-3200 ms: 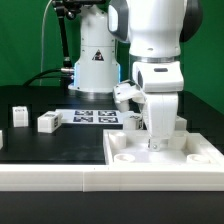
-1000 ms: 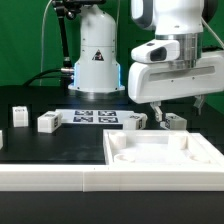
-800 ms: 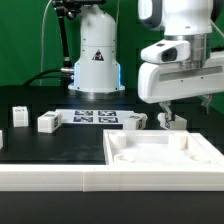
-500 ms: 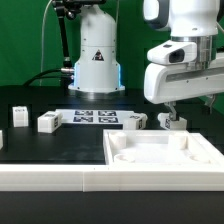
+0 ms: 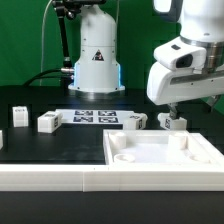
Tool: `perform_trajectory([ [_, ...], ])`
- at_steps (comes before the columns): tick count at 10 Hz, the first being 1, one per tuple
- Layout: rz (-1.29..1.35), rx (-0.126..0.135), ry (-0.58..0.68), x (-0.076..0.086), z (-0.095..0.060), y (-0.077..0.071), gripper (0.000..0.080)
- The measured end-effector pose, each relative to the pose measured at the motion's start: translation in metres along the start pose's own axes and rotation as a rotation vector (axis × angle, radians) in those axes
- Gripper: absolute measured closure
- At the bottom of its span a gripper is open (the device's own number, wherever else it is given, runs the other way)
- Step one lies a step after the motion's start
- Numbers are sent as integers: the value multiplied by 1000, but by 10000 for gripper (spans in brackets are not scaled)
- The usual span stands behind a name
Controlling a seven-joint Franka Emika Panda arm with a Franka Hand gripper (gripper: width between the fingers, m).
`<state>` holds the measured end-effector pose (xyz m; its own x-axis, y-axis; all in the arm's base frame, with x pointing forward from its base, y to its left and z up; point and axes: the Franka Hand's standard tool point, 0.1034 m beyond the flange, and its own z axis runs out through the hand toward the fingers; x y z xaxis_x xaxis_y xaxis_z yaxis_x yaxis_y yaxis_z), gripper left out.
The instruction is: Assemble one leg
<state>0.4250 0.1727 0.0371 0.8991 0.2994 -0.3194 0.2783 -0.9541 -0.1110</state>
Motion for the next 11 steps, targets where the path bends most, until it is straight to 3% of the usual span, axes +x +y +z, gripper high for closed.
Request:
perform_trajectory([
  [3, -11, 5, -150, -5, 14, -2, 151],
  [8, -64, -56, -416, -15, 19, 0, 151],
  [11, -71, -41, -581, -22, 32, 3, 151],
])
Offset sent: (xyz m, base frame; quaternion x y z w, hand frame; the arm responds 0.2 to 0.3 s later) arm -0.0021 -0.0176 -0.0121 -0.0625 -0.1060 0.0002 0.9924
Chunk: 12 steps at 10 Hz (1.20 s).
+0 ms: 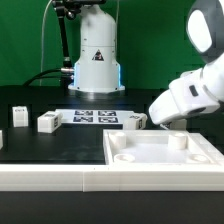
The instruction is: Assemble one leg
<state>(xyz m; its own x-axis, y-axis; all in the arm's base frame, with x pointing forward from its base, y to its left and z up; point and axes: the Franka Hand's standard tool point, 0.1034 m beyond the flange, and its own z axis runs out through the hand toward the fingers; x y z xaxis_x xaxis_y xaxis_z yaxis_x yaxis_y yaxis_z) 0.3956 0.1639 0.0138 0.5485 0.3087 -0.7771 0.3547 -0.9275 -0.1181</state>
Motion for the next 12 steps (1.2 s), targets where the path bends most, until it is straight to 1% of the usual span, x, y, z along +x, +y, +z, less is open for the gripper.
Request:
perform_trajectory([
  [1, -2, 6, -22, 3, 1, 2, 151],
  [2, 2, 10, 0, 6, -1, 4, 151],
  [7, 1, 10, -3, 6, 0, 3, 162],
  [9, 1, 10, -3, 6, 0, 3, 512],
  [12, 1, 10, -3, 6, 0, 3, 510],
])
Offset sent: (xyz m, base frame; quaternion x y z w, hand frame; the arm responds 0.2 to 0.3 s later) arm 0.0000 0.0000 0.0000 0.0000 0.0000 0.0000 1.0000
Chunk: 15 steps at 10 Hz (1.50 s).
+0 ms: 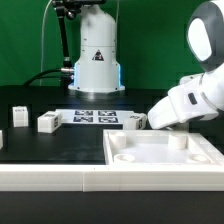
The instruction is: Assemble one leg
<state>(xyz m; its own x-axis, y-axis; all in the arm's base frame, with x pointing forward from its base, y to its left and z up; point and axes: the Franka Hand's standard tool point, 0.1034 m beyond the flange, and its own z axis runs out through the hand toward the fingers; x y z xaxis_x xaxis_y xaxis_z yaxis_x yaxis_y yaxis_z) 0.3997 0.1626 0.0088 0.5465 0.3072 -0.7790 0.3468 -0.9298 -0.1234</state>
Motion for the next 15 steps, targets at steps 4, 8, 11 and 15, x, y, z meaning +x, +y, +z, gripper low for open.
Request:
perform_trajectory([
  [4, 6, 28, -37, -15, -17, -4, 510],
  [8, 26, 29, -21, -56, -65, 0, 509],
  [11, 33, 19, 131, -40, -67, 2, 509],
  [15, -8, -7, 346, -47, -100, 22, 509],
])
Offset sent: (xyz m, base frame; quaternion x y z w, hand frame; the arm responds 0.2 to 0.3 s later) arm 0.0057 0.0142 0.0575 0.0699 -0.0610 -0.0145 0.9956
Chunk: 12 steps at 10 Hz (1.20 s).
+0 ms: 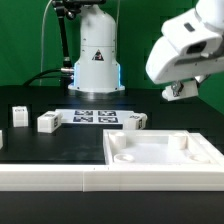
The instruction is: Assemble one leg
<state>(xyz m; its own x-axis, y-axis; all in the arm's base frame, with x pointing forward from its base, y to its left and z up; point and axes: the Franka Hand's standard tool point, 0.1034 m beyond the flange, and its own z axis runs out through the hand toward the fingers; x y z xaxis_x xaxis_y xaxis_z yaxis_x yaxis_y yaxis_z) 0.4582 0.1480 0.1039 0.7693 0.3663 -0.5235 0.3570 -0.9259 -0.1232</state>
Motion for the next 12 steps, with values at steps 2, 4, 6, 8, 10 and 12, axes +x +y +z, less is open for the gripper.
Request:
perform_trajectory([
  [2, 7, -19, 144, 5, -25, 11, 508],
  [4, 12, -44, 329, 14, -29, 16, 508],
  [6, 18, -63, 457, 13, -28, 20, 508],
  [8, 107, -7, 552, 21, -41, 38, 508],
  [10, 138, -11, 641, 29, -61, 54, 508],
  [12, 135, -50, 800, 33, -58, 56, 508],
])
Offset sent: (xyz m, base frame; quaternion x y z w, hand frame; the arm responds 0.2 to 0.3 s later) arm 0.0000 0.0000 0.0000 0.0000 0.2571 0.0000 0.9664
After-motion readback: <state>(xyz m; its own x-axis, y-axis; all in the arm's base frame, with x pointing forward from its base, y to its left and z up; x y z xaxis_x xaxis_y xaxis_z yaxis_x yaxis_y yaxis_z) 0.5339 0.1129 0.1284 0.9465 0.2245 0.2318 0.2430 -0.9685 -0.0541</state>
